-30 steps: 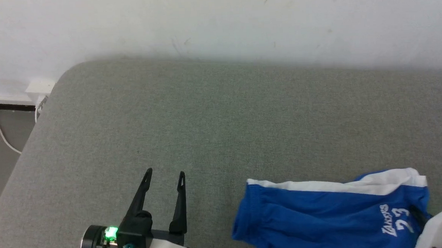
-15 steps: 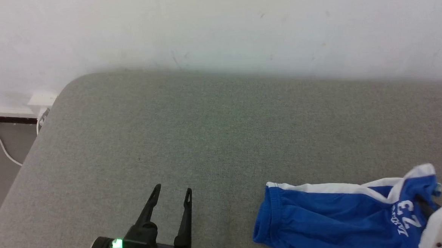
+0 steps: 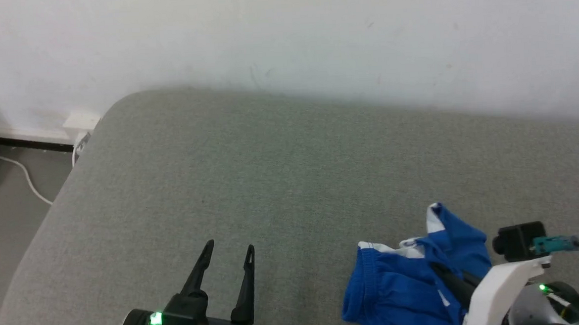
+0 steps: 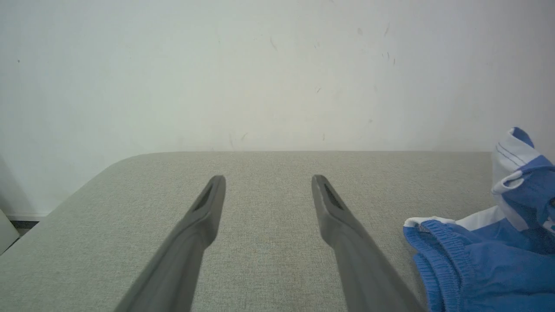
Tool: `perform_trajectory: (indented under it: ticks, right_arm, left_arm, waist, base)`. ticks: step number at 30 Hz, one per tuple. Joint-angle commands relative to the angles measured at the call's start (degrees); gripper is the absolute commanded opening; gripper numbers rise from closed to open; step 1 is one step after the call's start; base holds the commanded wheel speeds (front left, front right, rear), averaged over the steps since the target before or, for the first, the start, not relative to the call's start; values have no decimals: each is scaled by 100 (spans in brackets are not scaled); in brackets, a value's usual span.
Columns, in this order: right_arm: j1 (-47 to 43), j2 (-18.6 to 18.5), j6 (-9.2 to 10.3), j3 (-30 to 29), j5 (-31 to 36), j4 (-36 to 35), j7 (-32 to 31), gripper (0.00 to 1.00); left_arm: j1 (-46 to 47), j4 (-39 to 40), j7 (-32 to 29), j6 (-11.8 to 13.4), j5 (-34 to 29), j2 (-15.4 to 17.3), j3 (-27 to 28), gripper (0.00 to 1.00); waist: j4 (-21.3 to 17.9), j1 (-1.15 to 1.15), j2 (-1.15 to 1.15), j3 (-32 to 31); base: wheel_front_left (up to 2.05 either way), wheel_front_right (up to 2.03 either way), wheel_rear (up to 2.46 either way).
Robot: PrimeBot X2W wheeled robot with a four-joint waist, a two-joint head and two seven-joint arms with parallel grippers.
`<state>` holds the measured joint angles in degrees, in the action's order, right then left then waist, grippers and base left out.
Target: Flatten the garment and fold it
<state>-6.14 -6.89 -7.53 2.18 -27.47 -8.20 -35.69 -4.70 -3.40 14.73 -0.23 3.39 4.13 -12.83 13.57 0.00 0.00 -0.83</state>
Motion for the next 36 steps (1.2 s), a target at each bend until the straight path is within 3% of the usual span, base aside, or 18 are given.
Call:
perform_trajectory:
  ticks: [1, 10, 21, 24, 27, 30, 31, 32, 36]
  right_arm:
    - [65, 56, 4, 64, -24, -6, -13, 0]
    - [436, 321, 4, 488, 34, 620, 168, 0]
    - [923, 398, 4, 860, 183, 2022, 845, 0]
    - [1044, 400, 4, 1017, 47, 2366, 1028, 13]
    - [1186, 400, 4, 1162, -73, 2694, 1181, 0]
    - [1336, 401, 4, 1317, -62, 3023, 1311, 0]
    - [1384, 401, 4, 1405, -46, 3101, 1359, 31]
    - [1424, 401, 4, 1463, -52, 3158, 1429, 100]
    - [1569, 302, 4, 1739, -125, 3139, 1687, 100]
  left_arm:
    - [-31, 9, 27, -37, -48, -9, 27, 100]
    - [90, 23, 27, -51, -34, -70, 46, 100]
    - [183, -16, 27, -49, -19, -107, 26, 100]
    - [207, -41, 27, -41, -7, -112, 16, 100]
    - [232, -78, 27, -31, 10, -116, -4, 100]
    - [251, -118, 27, -30, 25, -119, -31, 100]
    - [253, -131, 27, -28, 27, -120, -39, 100]
    - [252, -146, 27, -25, 30, -121, -42, 100]
    - [228, -180, 27, -10, 38, -122, -8, 100]
  waist:
    - [106, 0, 0, 38]
    - [433, 0, 0, 215]
    - [590, 0, 0, 370]
    - [588, 0, 0, 397]
    - [555, 0, 0, 413]
    - [502, 0, 0, 390]
    - [487, 0, 0, 375]
    - [466, 0, 0, 352]
    - [341, 0, 0, 228]
  base:
    - [0, 0, 0]
    - [0, 0, 0]
    - [0, 0, 0]
    - [0, 0, 0]
    - [0, 0, 0]
    - [0, 0, 0]
    - [0, 0, 0]
    - [0, 0, 0]
    - [0, 0, 0]
